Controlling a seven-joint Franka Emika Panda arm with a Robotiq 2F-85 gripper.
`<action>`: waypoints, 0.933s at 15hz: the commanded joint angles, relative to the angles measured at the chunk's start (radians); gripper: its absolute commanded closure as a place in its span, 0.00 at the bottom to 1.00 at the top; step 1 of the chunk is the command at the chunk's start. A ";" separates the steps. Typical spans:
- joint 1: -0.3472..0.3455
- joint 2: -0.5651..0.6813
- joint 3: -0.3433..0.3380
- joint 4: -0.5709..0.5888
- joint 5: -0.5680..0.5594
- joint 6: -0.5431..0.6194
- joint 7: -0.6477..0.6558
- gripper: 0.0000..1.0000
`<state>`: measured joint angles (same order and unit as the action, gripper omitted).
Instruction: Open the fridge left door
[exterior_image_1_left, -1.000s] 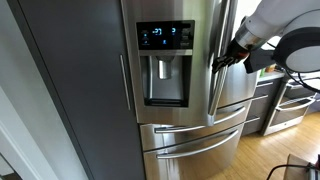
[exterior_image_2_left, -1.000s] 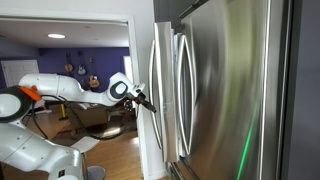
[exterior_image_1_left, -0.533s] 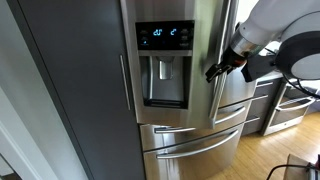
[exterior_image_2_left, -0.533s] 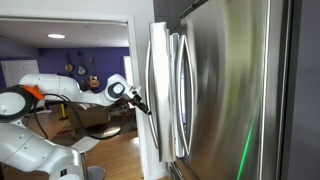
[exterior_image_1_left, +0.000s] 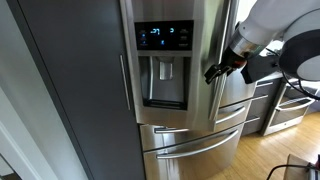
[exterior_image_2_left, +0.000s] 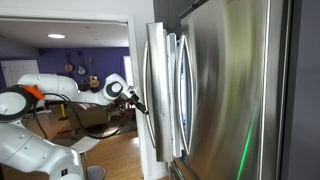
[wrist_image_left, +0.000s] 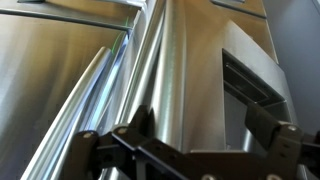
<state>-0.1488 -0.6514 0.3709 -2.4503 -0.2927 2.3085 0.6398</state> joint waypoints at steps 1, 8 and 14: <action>0.049 0.066 0.002 0.054 0.021 0.039 0.010 0.00; 0.089 0.094 0.051 0.124 0.044 -0.107 0.113 0.00; 0.191 0.126 0.023 0.198 0.154 -0.213 0.120 0.00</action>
<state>-0.0114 -0.6037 0.4184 -2.3283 -0.2050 2.1131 0.7686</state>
